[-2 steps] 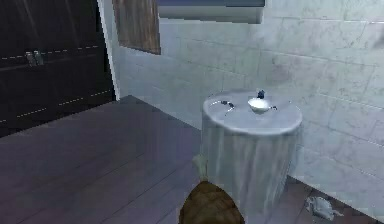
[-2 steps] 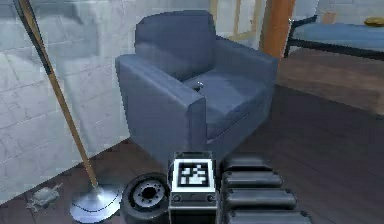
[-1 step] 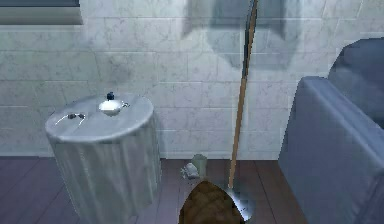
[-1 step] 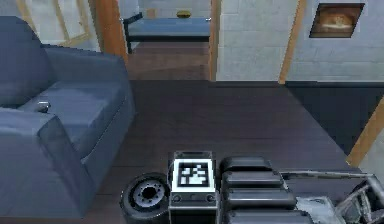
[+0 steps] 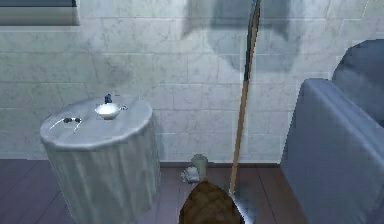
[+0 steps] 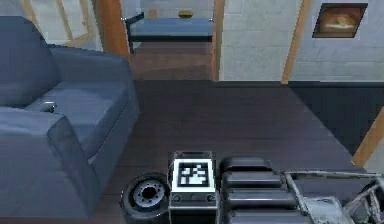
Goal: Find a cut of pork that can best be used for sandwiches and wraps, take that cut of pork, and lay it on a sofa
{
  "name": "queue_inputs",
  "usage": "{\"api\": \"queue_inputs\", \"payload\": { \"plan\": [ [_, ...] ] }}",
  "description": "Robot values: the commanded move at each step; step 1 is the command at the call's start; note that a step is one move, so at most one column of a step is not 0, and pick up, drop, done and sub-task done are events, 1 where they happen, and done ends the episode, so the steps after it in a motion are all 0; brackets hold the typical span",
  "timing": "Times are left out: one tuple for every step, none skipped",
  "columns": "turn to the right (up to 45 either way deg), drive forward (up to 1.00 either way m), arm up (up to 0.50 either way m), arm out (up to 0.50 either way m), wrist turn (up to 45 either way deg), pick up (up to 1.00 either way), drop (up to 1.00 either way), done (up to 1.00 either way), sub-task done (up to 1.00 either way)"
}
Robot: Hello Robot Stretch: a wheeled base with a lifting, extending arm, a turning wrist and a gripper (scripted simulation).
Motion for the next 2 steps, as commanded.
{"api": "queue_inputs", "payload": {
  "plan": [
    [-45.0,0.0,0.0,0.0,0.0,0.0,0.0,0.0,0.0],
    [-45.0,0.0,0.0,0.0,0.0,0.0,0.0,0.0,0.0]
  ]
}}
